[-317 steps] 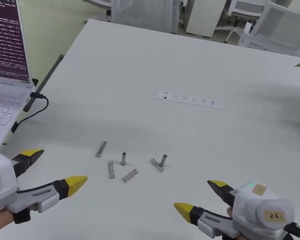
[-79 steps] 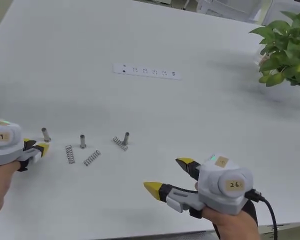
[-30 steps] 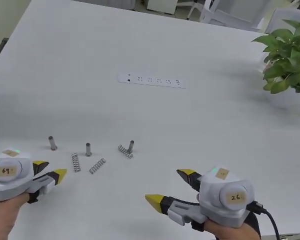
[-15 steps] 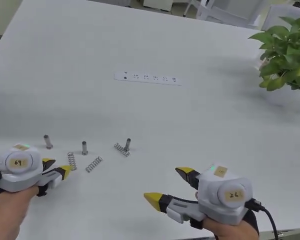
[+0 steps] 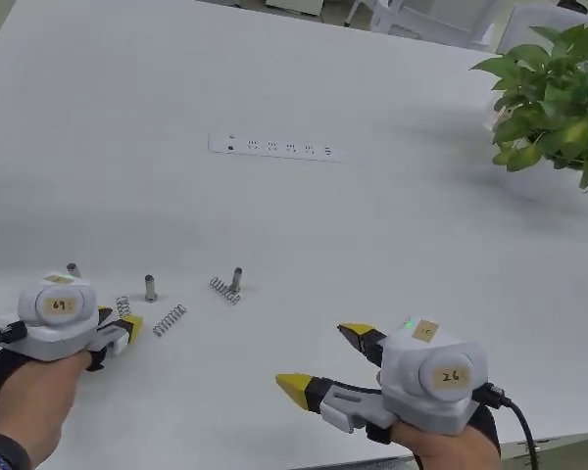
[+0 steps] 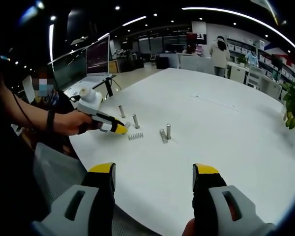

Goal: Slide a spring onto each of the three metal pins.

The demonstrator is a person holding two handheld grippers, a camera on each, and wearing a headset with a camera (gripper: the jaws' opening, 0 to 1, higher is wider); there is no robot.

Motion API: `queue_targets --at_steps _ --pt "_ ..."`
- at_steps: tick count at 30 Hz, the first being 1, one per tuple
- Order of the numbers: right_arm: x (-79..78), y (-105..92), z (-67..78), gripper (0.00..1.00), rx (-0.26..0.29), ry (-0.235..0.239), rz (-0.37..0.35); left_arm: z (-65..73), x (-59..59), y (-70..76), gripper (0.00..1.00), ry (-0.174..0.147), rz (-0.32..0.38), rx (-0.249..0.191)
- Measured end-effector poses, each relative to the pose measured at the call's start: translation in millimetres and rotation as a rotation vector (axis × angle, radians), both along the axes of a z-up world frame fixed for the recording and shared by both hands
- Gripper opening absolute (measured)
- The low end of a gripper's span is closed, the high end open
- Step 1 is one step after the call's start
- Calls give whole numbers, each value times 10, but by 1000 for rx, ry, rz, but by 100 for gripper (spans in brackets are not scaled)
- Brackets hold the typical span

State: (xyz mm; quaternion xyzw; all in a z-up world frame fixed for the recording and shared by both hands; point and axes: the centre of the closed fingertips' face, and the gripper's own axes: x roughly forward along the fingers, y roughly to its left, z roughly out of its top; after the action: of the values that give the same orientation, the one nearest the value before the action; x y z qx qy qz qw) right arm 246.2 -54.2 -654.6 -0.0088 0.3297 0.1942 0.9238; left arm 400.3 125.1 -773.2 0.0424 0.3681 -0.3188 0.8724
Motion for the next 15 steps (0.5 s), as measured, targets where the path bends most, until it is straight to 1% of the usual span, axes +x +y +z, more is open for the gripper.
queue_targets --at_steps 2,3,5,7,8,13,14,15 --pt "-12 -23 -6 62 -2 3 -4 -12 -8 -26 19 -18 -33 36" --pt "-14 -27 -8 62 -3 3 -4 -16 -5 -24 19 -22 -36 45" --pt "-24 -38 -5 62 -4 5 -8 -24 3 -38 18 -22 -39 46" --pt "-25 -43 -12 62 -4 6 -9 -52 16 6 15 -39 -57 100" --pt "-28 -43 -17 62 -4 7 -9 -65 9 15 13 -43 -67 117" --pt "-22 -7 -9 62 -1 6 -5 -70 -3 57 6 -54 -81 137" --pt "-17 4 -11 62 1 6 -4 -72 1 78 3 -59 -82 145" --pt "-14 11 -12 62 1 6 -2 -70 15 91 3 -67 -84 149"
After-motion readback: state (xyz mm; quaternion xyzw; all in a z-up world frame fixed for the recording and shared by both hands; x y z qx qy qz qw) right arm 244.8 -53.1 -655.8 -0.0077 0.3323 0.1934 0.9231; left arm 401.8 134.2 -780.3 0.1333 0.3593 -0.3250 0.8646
